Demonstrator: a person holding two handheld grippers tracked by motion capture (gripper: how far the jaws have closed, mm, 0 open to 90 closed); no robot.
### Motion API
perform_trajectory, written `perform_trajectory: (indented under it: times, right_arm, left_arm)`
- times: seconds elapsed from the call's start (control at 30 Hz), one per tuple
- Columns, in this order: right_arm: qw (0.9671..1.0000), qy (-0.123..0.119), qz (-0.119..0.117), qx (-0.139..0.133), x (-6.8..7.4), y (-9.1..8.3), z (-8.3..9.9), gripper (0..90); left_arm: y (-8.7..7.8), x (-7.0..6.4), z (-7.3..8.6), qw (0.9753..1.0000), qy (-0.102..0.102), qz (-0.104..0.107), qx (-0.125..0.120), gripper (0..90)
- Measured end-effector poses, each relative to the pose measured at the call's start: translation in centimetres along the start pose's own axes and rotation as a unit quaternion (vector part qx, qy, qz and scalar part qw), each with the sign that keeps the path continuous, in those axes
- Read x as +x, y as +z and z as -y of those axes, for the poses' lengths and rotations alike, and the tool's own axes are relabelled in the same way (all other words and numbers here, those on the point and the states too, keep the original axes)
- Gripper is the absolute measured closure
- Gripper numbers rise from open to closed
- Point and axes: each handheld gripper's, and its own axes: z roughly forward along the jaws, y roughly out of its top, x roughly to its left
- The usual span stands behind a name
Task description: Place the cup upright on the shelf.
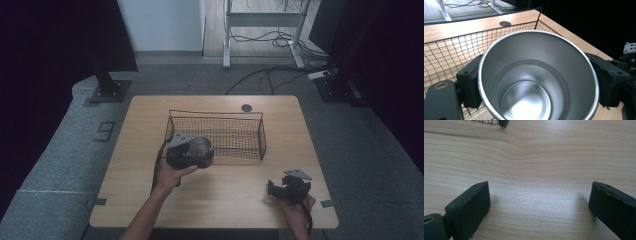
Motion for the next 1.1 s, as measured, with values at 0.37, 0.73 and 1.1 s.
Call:
perform_trajectory:
  times: [0.37, 0.73, 1.1]
  right_arm:
    - [1.0, 0.0, -0.001, 0.001, 0.0, 0.0, 0.0, 3.6]
    - [1.0, -0.001, -0.001, 0.001, 0.0, 0.0, 0.0, 3.6]
    - [1.0, -0.001, -0.001, 0.001, 0.0, 0.0, 0.0, 3.7]
  left_arm:
    - [0.4, 0.6, -1.6, 0.9999, 0.002, -0.007, -0.009, 14.4]
    - [1.0, 1.2, -2.4, 0.9999, 0.005, -0.013, -0.008, 14.4]
    - [1.5, 1.8, -2.8, 0.9998, -0.001, -0.019, -0.008, 14.4]
